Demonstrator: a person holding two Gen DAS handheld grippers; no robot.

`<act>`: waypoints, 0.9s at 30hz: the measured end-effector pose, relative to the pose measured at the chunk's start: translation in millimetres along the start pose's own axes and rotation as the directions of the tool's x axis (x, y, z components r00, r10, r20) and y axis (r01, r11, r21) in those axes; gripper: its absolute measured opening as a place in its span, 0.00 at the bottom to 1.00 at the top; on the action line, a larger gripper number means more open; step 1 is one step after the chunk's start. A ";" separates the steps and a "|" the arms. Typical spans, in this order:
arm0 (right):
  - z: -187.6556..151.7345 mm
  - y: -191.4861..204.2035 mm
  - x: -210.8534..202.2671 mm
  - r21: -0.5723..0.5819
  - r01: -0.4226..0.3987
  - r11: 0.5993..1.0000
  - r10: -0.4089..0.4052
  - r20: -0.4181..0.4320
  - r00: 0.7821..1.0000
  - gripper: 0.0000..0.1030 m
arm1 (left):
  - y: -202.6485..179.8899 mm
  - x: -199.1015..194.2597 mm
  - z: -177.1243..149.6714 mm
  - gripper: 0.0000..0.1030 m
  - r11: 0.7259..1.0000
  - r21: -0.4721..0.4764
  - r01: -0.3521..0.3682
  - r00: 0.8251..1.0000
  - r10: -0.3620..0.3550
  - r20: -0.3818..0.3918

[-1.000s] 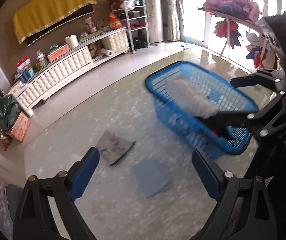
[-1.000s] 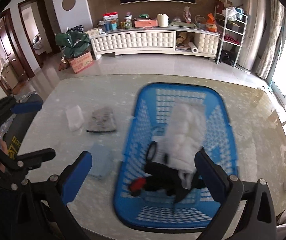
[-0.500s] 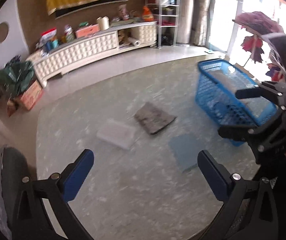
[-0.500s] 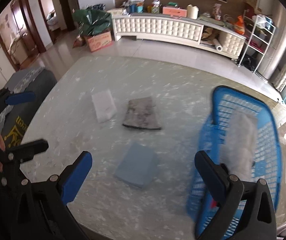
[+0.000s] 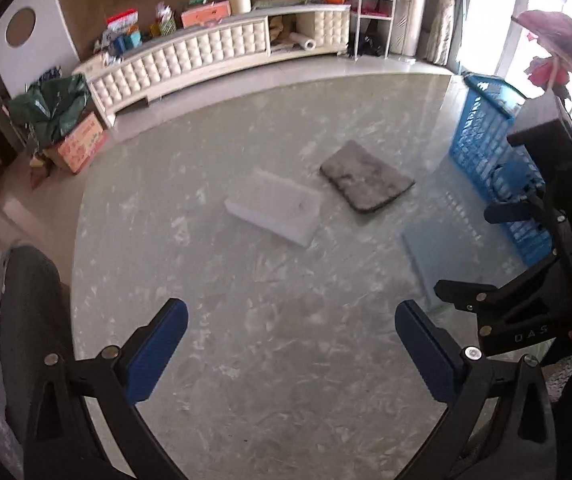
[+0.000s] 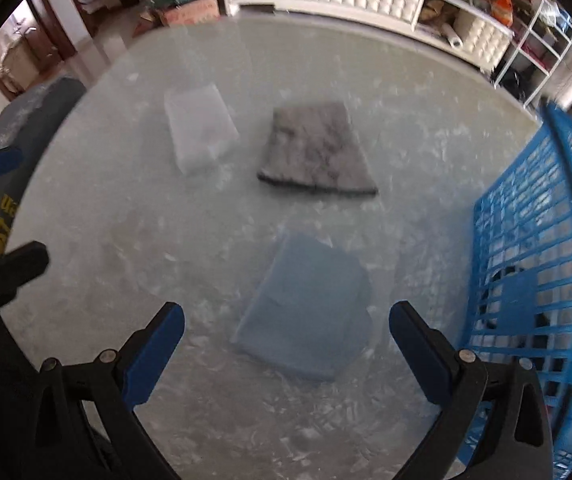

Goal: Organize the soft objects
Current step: 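Move the right tool down onto the light blue cloth on the table, then close the right tool on the light blue cloth and lift it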

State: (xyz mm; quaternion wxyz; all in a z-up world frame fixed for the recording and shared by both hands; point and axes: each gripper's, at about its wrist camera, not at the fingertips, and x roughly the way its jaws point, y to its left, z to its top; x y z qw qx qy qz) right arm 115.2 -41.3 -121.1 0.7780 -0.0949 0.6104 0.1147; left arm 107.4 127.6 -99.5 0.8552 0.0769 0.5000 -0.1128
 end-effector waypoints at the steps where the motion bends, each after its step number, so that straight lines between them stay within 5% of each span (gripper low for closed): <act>1: 0.1 -1.3 6.7 0.010 -0.002 1.000 0.002 -0.013 1.000 1.00 | 3.4 4.9 -0.4 1.00 1.000 -0.014 0.012 1.000 -0.012 -0.014; 9: -0.2 -20.8 39.9 0.074 -0.008 0.997 0.015 -0.085 0.996 0.99 | 18.9 20.3 4.7 1.00 0.996 -0.086 0.028 0.999 -0.031 -0.033; 13: 0.0 -26.9 49.8 0.097 -0.016 0.995 0.026 -0.097 0.995 0.80 | 24.9 23.3 6.1 1.00 0.994 -0.104 0.013 0.999 -0.017 -0.032; 21: -1.6 -21.3 48.5 0.044 0.006 0.999 -0.003 -0.067 0.998 0.65 | 26.6 34.4 8.9 1.00 0.993 -0.112 0.041 0.996 -0.049 -0.076; 27: -17.9 2.6 41.7 -0.003 -0.017 1.000 0.016 -0.036 0.999 0.36 | 29.4 31.6 14.0 1.00 0.993 -0.114 0.032 0.998 -0.038 -0.049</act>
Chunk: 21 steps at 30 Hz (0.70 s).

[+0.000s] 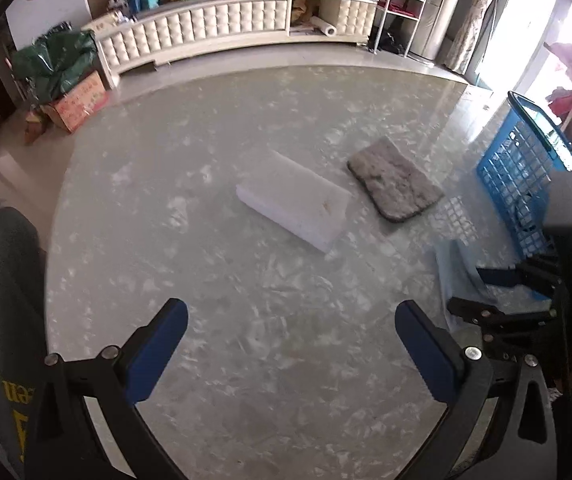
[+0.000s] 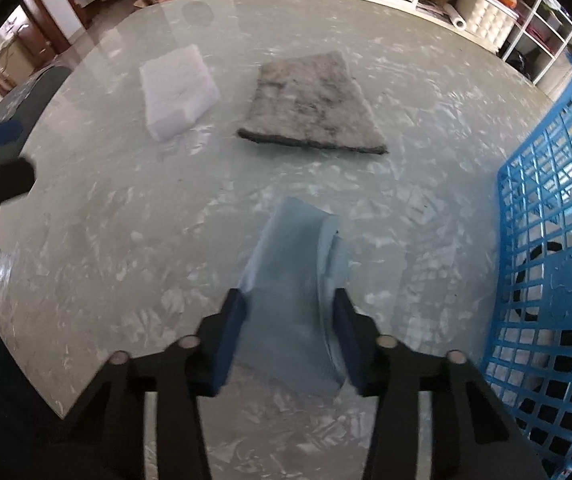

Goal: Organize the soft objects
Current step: 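Close the right tool on the light blue cloth and lift it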

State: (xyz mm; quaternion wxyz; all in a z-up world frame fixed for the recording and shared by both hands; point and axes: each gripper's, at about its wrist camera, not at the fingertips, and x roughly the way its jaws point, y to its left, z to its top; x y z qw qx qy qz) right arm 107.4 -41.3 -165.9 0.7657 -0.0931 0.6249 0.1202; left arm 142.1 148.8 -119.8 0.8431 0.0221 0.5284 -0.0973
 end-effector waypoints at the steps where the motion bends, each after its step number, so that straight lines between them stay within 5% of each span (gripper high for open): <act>1: -1.7 3.2 -0.6 -0.005 -0.010 1.000 0.010 0.004 1.000 0.31 | 1.0 -0.3 0.7 1.00 1.000 -0.004 -0.009 1.000 0.009 0.003; 4: -4.1 9.0 0.5 -0.009 -0.039 0.999 0.039 0.015 0.999 0.15 | 1.1 3.8 1.0 1.00 0.999 0.008 -0.032 1.000 0.032 0.000; 8: -6.5 12.2 0.8 -0.021 -0.063 0.998 0.063 0.019 0.998 0.09 | 1.2 13.3 3.2 1.00 0.999 0.011 -0.050 0.998 0.050 -0.027; 21: -9.9 -20.3 -100.4 -0.047 -0.175 0.983 0.181 0.173 0.968 0.08 | 10.2 38.3 38.3 1.00 0.995 -0.092 0.032 0.997 -0.038 -0.070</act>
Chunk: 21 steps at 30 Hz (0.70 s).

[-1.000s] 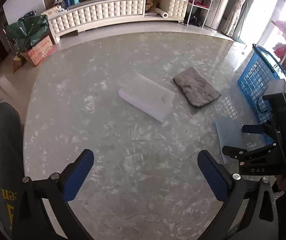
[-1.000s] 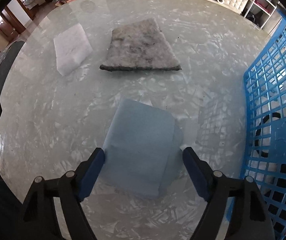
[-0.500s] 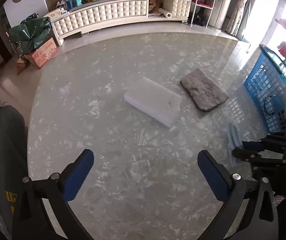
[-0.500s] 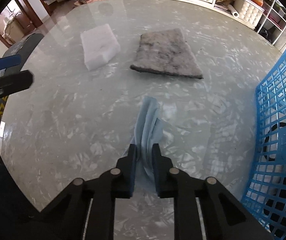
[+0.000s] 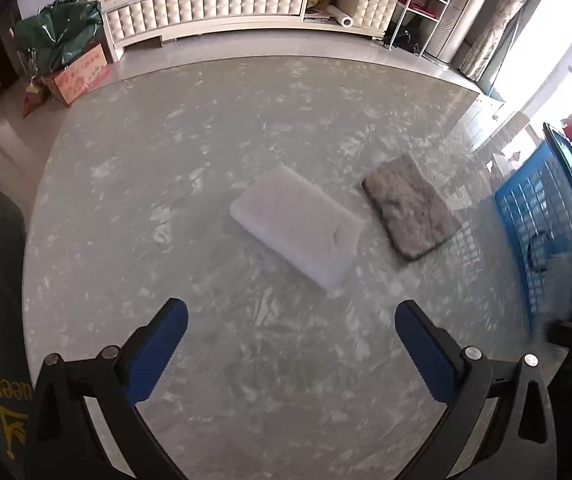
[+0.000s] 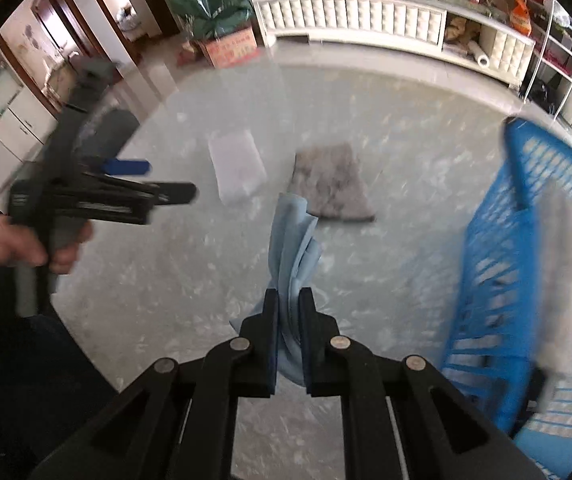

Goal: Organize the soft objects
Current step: 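Close the right tool on the light blue cloth and lift it, then drop the blue cloth in the basket with the right tool while the left tool grasps the foam sheet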

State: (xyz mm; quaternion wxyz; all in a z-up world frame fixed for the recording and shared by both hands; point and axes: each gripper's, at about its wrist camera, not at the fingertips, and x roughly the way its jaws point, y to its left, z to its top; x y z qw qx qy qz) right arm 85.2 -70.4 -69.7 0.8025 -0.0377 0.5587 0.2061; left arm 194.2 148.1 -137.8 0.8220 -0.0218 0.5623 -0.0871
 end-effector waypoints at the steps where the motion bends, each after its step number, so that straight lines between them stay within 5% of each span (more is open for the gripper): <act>1: 0.6 -2.5 -8.9 0.001 -0.005 1.000 0.005 0.014 1.000 0.08 | -2.0 2.9 4.0 1.00 1.000 0.003 -0.007 1.000 0.007 -0.005; 8: -5.7 -25.2 -59.8 0.016 -0.002 1.000 0.001 0.085 0.996 0.08 | -6.4 23.3 26.5 1.00 0.998 -0.030 -0.060 0.998 0.059 -0.037; 21: -18.2 -83.1 -79.0 0.071 0.046 0.996 -0.053 0.098 0.994 0.08 | -2.4 68.0 58.0 1.00 0.978 -0.162 -0.132 0.988 0.115 -0.106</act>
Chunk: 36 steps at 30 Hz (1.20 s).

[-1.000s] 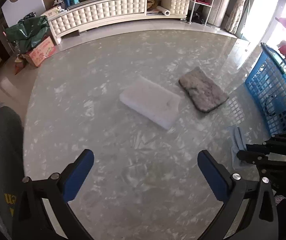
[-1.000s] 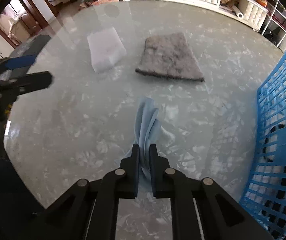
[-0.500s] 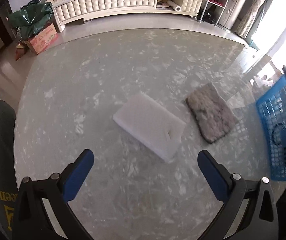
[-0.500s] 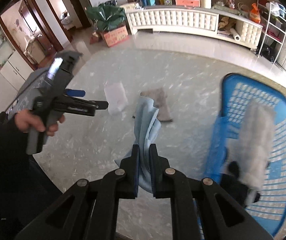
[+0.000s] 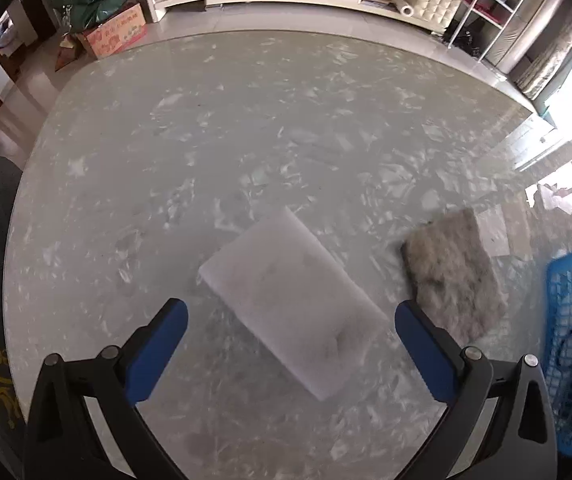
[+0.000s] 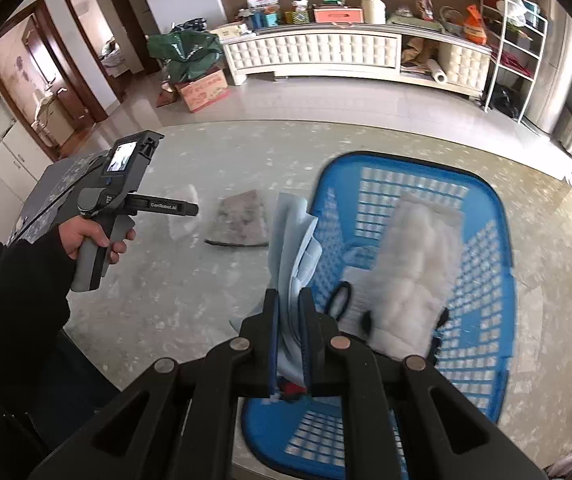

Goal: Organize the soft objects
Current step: 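Drop the blue cloth in the basket with the right tool while the left tool grasps the foam sheet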

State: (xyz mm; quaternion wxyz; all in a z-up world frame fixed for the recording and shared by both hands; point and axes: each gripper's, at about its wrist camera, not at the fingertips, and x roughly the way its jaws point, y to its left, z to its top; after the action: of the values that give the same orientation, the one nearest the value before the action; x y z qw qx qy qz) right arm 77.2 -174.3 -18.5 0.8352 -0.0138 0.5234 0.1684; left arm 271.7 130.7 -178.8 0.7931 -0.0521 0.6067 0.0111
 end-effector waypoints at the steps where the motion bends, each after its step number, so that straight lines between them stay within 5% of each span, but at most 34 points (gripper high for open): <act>1: -0.8 -2.9 -4.0 0.006 0.001 1.000 -0.001 -0.002 1.000 0.08 | -0.3 2.7 2.2 1.00 1.000 -0.006 -0.005 1.000 0.005 -0.003; 5: -5.9 -12.7 -11.7 0.027 0.012 1.000 -0.012 -0.011 1.000 0.08 | 2.6 12.7 9.9 1.00 0.998 -0.053 0.031 0.999 -0.032 -0.017; 15: -11.1 -21.9 -22.8 0.077 0.019 0.997 -0.016 -0.034 0.999 0.09 | 2.3 24.9 13.1 1.00 0.998 -0.059 -0.005 0.999 0.003 -0.048; 18: -12.6 -27.4 -23.4 0.089 0.018 0.996 -0.015 -0.042 0.999 0.09 | -7.4 24.7 2.7 0.86 0.999 -0.039 -0.034 0.999 0.033 -0.032; 20: -15.4 -30.9 -26.0 0.097 0.016 0.995 -0.012 -0.048 0.999 0.09 | -8.3 19.8 1.0 0.66 0.997 -0.028 -0.065 0.998 0.064 -0.021; 25: -19.5 -34.6 -30.3 0.123 0.021 0.992 -0.015 -0.053 0.998 0.09 | -6.3 11.6 -0.3 0.55 0.999 0.006 -0.049 0.999 0.049 -0.024; 36: -9.9 -46.0 -19.8 0.131 0.060 0.990 -0.049 -0.092 0.995 0.09 | -13.0 -28.8 -19.4 0.53 0.997 0.074 0.019 1.000 -0.018 -0.002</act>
State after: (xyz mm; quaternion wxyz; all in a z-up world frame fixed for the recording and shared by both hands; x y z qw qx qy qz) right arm 74.4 -224.8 -12.6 0.8145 0.0205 0.5695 0.1092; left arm 246.5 117.2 -155.1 0.7941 -0.0285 0.6068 -0.0187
